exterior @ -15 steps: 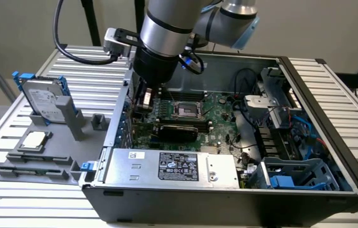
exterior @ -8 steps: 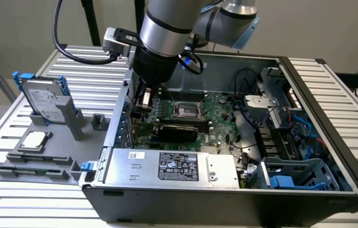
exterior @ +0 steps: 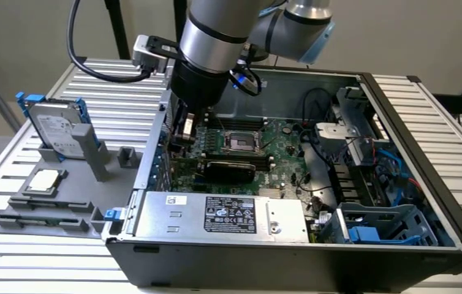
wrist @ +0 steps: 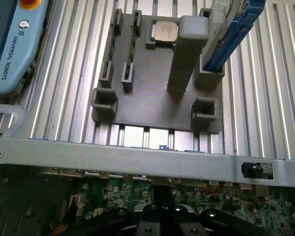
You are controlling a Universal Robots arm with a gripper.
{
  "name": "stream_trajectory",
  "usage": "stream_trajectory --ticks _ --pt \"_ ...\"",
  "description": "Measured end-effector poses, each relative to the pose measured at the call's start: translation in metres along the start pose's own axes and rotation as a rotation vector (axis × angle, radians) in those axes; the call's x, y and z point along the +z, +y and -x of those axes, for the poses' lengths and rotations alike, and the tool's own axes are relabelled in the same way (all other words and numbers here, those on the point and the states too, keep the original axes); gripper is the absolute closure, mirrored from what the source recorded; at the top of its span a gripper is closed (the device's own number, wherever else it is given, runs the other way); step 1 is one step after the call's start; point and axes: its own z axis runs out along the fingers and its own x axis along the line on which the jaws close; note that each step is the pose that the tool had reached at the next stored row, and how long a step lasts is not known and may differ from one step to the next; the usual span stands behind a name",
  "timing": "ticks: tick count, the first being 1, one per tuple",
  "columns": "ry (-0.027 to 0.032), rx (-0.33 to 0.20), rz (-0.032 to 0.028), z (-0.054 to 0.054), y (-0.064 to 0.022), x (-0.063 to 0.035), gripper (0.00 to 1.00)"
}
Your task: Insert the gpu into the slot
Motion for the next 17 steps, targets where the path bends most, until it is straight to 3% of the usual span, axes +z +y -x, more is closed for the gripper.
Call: stream_trajectory --ticks 9,17 --pt "0.0033 0.001 0.0014 0.0016 0.0004 -0.0006 0.89" --pt "0.0059 0.002 0.0054 -0.0075 0.0003 -0.001 0.89"
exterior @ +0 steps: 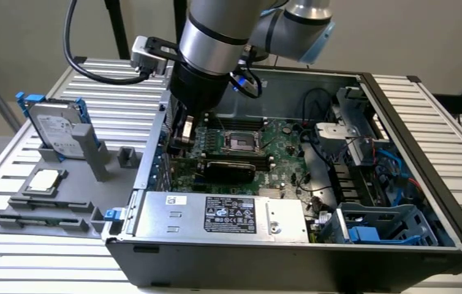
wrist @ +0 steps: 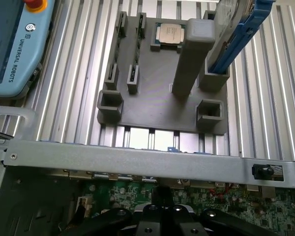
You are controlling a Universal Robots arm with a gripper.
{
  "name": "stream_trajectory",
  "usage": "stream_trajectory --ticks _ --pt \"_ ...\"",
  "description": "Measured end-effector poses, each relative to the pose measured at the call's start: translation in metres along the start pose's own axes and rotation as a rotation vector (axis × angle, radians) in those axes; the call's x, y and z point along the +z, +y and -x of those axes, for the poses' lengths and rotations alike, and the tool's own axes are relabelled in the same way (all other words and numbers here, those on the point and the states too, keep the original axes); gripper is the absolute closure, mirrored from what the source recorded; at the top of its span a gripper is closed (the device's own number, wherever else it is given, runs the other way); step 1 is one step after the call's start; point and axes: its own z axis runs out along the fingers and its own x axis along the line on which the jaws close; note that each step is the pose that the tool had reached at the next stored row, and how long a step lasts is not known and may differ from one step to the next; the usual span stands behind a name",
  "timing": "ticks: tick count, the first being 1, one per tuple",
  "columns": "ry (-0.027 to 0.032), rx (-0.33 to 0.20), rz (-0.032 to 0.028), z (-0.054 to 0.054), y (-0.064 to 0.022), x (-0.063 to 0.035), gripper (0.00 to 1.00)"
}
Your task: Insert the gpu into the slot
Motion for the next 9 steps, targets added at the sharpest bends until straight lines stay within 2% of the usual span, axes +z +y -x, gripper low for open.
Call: stream_trajectory --ticks 9 --pt "-0.0001 0.0 -0.0001 -0.0003 -0.0056 -0.0017 0.89"
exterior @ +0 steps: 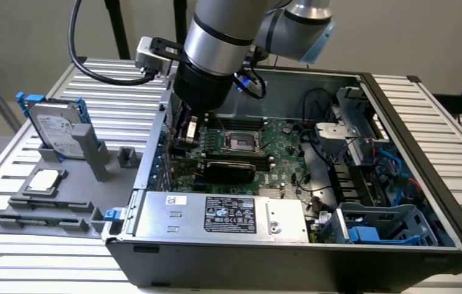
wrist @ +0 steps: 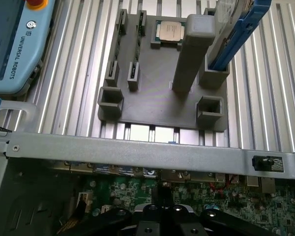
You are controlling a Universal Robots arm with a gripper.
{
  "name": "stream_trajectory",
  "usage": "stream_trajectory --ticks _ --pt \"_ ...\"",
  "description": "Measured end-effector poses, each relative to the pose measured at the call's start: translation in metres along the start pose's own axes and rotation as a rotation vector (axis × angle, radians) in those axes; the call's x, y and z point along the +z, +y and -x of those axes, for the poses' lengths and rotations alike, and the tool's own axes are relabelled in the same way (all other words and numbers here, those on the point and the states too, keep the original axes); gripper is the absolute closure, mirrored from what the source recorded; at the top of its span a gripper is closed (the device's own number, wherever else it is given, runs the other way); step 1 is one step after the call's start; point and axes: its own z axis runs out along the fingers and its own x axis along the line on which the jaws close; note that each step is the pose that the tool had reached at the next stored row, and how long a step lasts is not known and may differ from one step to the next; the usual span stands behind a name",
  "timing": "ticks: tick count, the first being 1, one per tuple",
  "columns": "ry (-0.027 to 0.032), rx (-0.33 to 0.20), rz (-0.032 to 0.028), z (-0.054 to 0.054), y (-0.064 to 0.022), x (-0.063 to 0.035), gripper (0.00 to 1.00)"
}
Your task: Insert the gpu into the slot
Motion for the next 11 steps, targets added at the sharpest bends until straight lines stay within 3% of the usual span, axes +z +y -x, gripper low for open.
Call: stream_trajectory --ticks 11 --pt "-0.0003 0.001 0.0 0.004 0.0018 0.0032 0.89"
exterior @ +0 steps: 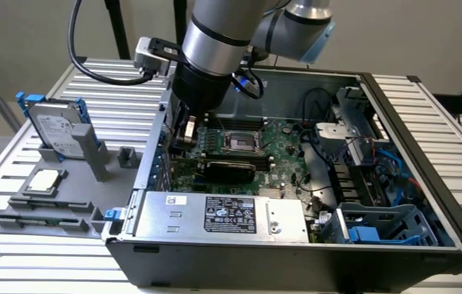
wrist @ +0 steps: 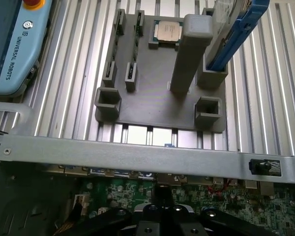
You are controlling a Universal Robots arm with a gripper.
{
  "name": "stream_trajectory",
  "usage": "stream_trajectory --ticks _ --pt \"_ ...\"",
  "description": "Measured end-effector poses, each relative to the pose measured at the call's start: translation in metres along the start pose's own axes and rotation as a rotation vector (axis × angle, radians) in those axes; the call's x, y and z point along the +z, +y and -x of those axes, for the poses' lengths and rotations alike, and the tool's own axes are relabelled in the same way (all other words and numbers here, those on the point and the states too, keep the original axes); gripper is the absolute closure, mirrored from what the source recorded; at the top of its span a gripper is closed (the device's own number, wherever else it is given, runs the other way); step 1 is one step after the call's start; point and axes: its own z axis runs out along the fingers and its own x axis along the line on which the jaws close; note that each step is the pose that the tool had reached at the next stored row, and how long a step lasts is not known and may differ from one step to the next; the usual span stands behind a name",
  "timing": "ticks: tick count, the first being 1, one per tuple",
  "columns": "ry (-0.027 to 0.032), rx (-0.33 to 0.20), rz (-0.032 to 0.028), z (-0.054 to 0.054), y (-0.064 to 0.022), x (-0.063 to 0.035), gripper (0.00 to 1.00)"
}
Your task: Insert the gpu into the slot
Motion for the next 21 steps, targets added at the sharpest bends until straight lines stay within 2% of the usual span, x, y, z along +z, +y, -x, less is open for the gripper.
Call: stream_trajectory --ticks 13,21 --pt "-0.0018 0.007 0.0001 0.0061 0.0014 0.0008 0.89" --pt "-0.0023 0.011 0.002 -0.0026 -0.0021 -0.0002 0.89"
